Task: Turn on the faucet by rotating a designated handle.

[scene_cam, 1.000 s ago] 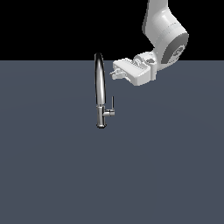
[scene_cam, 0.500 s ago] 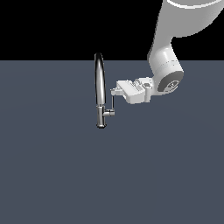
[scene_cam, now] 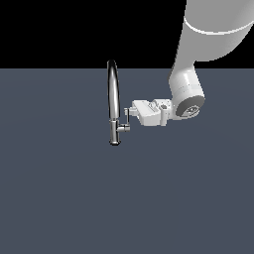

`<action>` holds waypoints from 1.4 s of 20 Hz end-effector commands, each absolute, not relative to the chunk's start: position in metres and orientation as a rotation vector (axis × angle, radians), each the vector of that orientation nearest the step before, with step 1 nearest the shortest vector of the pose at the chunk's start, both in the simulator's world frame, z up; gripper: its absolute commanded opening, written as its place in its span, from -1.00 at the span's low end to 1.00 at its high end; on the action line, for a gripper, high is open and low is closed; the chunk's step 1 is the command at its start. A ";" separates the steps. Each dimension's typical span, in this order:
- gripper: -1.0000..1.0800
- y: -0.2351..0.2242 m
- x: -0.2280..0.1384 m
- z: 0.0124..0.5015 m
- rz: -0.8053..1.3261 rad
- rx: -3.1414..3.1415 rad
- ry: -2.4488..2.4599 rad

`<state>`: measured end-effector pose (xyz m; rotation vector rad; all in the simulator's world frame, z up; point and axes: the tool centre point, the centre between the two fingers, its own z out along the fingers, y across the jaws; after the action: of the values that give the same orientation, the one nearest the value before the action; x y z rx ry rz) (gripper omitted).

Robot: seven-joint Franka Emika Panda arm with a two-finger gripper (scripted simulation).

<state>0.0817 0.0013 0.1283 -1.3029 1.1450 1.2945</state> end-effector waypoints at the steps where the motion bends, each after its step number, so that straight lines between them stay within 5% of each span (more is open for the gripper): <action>1: -1.00 0.002 0.082 0.128 1.294 -1.300 1.145; 28: -1.00 0.002 0.037 0.136 1.295 -1.302 1.142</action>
<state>0.0397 0.0030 0.1374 -1.3036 1.1404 1.2936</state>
